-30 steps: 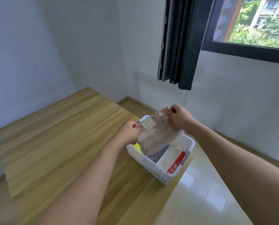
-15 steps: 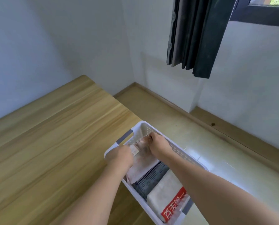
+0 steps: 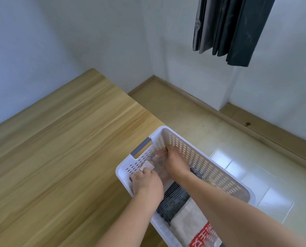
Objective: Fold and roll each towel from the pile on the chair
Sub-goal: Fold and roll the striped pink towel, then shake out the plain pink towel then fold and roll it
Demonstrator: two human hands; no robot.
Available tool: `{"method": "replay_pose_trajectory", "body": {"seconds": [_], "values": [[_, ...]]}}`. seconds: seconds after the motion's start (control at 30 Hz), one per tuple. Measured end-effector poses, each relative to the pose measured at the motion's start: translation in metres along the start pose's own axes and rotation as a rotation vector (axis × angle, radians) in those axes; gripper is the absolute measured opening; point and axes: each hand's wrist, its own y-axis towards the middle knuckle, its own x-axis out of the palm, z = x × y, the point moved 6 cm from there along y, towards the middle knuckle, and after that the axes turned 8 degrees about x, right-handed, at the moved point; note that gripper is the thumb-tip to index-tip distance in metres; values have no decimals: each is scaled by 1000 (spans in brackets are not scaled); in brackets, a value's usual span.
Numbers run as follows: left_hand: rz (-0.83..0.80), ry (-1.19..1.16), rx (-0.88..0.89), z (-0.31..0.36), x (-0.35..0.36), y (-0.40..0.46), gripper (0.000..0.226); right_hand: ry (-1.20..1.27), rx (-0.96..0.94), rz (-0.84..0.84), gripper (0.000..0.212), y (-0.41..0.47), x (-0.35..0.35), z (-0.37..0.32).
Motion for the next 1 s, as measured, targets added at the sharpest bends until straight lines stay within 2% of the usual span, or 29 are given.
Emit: {"method": "replay_pose_trajectory", "body": {"seconds": [0.2,0.37,0.5,0.63,0.7,0.83,0.93,1.0], "values": [[-87,66,66,3,3,18,55,-128,-6,25,30,7,4,4],[-80,-102,-53,-6,16,32,63,-222,-3,47,33,12,11,7],[-92,-49,-22,-2,26,45,62,-299,33,65,29,17,18,13],[-131,-131,-72,-7,27,51,71,-323,64,0,26,17,18,9],[-126,-208,-72,-10,19,43,68,-299,76,-26,24,10,7,4],[60,-292,-9,-16,-10,4,48,-220,-1,24,13,-28,-32,-10],[321,-328,61,-20,-37,-44,32,-164,-29,61,8,-72,-60,-20],[492,-324,80,-26,-47,-77,28,-143,-40,86,12,-102,-76,-29]]}}
